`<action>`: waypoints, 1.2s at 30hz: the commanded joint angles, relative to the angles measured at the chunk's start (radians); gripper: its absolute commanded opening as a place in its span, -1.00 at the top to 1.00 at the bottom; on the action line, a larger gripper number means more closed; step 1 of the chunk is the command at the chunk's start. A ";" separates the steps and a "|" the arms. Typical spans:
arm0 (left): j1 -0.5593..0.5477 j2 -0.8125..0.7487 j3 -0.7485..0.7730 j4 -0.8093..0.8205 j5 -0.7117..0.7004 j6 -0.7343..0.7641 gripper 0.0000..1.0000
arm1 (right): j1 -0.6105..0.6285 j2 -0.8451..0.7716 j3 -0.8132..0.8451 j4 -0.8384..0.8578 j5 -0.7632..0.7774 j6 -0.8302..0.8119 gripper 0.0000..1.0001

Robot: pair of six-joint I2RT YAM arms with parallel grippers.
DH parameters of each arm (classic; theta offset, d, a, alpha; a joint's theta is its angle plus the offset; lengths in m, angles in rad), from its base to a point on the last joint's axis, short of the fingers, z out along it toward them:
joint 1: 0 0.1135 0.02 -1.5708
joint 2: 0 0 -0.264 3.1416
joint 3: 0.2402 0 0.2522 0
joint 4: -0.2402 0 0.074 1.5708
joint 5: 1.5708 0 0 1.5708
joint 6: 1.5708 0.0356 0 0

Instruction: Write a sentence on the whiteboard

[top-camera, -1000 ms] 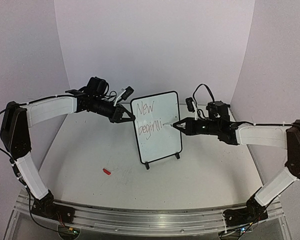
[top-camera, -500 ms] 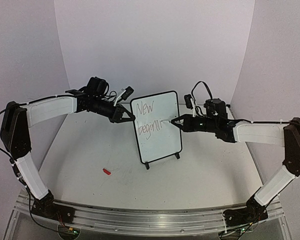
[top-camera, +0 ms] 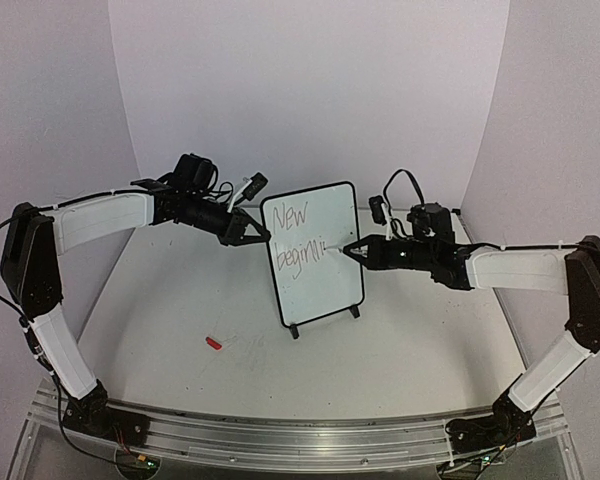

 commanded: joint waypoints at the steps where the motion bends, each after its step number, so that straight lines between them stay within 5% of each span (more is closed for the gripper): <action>1: -0.033 0.014 0.005 -0.098 -0.022 0.048 1.00 | 0.002 -0.011 -0.002 0.023 0.019 0.008 1.00; 36: -0.037 0.007 0.003 -0.099 -0.024 0.050 1.00 | 0.001 -0.063 -0.074 0.088 0.112 0.060 1.00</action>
